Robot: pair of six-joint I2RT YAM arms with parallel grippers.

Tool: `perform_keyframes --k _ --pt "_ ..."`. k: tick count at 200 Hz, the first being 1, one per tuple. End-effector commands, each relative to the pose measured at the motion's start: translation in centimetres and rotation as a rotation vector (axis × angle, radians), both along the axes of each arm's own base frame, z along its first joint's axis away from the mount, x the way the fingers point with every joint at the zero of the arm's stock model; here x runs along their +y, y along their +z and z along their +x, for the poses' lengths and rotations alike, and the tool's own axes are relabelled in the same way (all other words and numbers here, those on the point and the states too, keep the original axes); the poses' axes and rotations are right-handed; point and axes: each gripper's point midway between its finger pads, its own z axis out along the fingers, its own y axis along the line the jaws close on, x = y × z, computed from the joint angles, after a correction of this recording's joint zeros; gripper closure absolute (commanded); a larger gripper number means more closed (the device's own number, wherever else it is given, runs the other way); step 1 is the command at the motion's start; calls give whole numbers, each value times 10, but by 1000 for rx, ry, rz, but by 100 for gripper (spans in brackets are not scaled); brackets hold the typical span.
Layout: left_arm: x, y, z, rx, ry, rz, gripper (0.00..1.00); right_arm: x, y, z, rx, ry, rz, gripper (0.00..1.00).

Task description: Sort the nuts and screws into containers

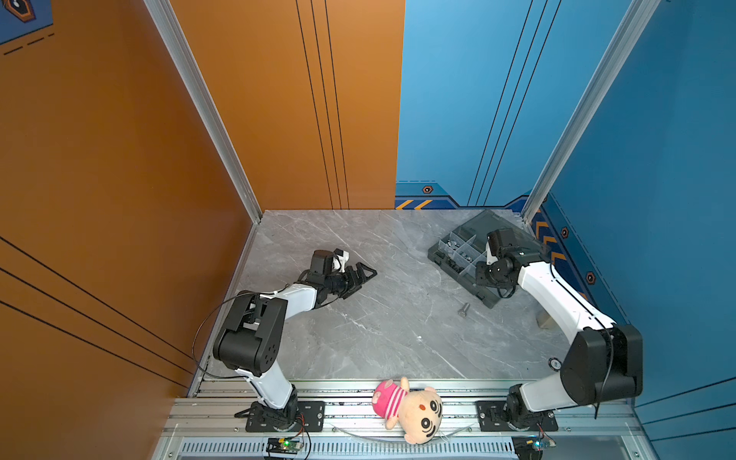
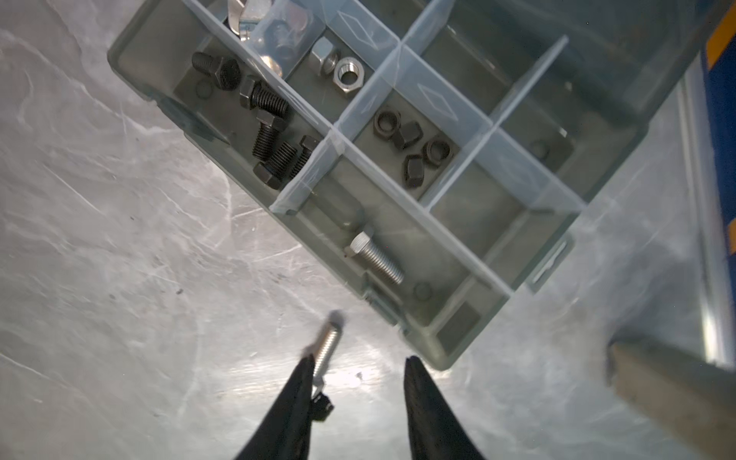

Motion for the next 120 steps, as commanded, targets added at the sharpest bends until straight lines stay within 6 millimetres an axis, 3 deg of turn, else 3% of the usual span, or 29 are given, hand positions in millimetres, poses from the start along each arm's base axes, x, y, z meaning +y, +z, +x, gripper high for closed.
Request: perform_keyframes --k 1,58,120 --pt "-7 9 2 -29 -36 -18 2 6 -5 -10 -17 -210 65 54" --pt "-8 7 3 -22 -51 -26 3 9 -32 -27 -79 -441 189 48" --pt "-9 4 3 -15 -55 -25 2 15 -62 -33 -74 -525 244 46"
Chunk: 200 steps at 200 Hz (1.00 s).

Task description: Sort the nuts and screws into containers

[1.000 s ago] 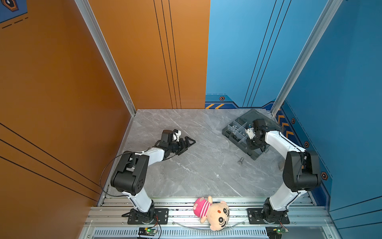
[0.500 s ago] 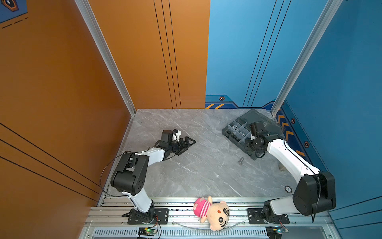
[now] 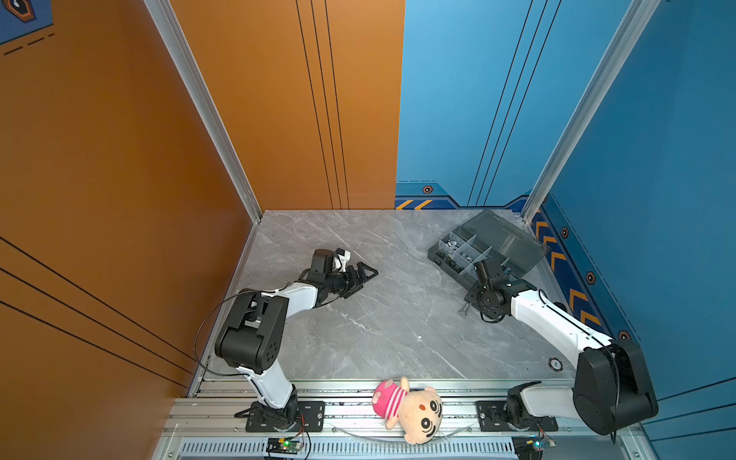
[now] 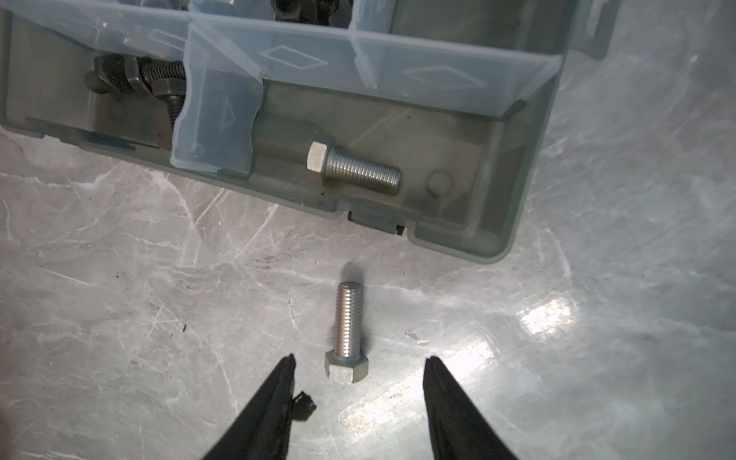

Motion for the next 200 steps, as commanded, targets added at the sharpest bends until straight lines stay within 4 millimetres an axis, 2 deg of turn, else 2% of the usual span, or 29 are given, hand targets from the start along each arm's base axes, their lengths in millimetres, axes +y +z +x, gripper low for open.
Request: perform_keyframes --k 1,101,200 --pt "-4 4 3 -24 -28 -5 2 1 -6 5 -45 -85 32 46" --pt "-1 -2 3 -15 -25 -4 2 19 -45 2 15 -94 29 45" --pt "4 -3 2 -15 -13 -2 2 22 -68 -9 62 -100 7 47"
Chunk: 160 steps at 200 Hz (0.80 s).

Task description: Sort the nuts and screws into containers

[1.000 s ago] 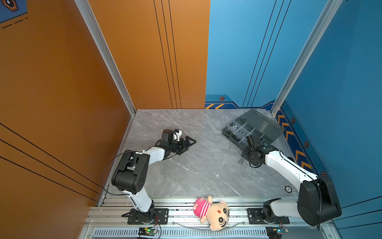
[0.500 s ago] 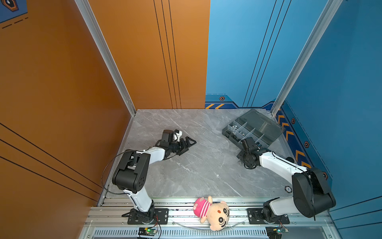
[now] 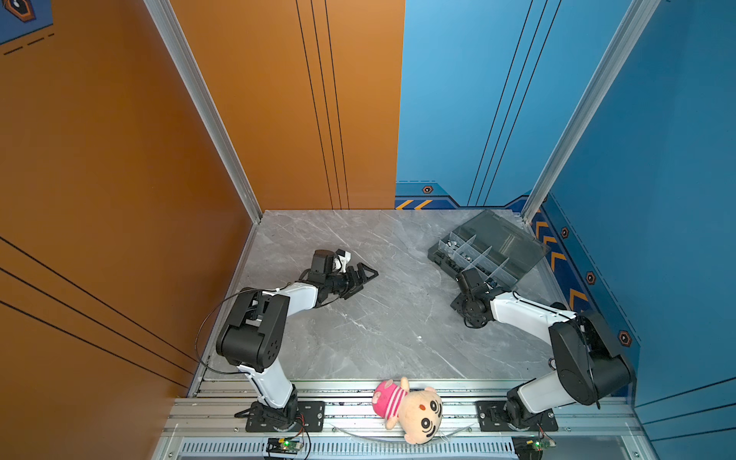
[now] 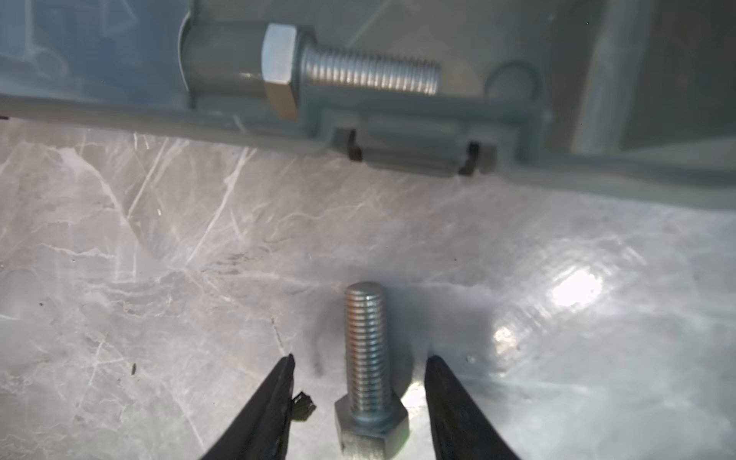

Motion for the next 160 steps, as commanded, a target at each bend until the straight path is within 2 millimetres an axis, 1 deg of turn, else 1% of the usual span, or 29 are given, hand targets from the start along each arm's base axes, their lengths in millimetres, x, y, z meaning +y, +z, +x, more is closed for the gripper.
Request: perform_keyframes --k 1,10,39,71,94,160 --pt "2 1 2 -24 -11 -2 2 -7 -12 -10 27 -24 -33 47" --pt "2 1 1 -22 -11 -2 2 -7 -14 -11 32 -23 -35 49" --pt "2 0 1 -20 -11 -4 2 -6 -17 -13 38 -22 -34 58" --pt "2 1 1 -22 -12 -5 2 -6 -17 -14 43 -19 -33 62" --pt "2 1 0 -23 -13 -5 2 -7 -18 -18 48 -13 -37 66" --pt "2 1 0 -23 -12 -5 2 -13 -16 -28 44 -19 -47 81"
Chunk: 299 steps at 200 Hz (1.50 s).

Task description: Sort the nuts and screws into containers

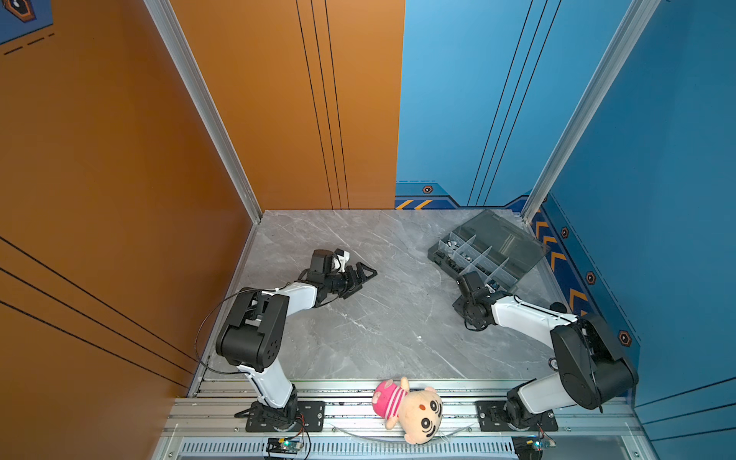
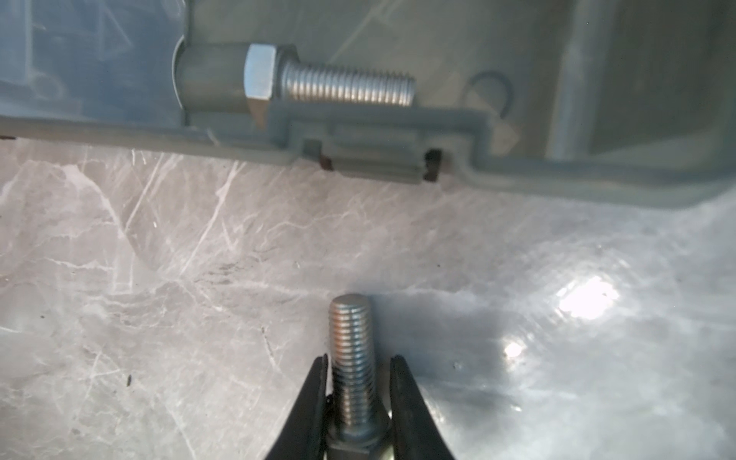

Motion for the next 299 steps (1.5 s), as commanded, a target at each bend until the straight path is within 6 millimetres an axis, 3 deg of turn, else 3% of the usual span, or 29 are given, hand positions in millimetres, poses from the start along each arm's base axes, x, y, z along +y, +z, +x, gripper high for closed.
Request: perform_keyframes --k 1,81,124,216,299 --pt "0 1 -2 -19 -18 -4 2 -8 -14 -25 80 3 -37 82" --pt "-1 0 -1 -17 -16 -4 2 -11 -1 -18 52 38 -52 88" --pt "-1 -1 -1 -17 -16 -4 2 -11 -9 -20 72 45 -48 88" --pt "-2 -3 1 -17 -18 -6 2 -8 -23 -21 120 51 -50 77" --pt "0 -5 2 -10 -14 -9 2 -14 -34 -22 155 45 -61 76"
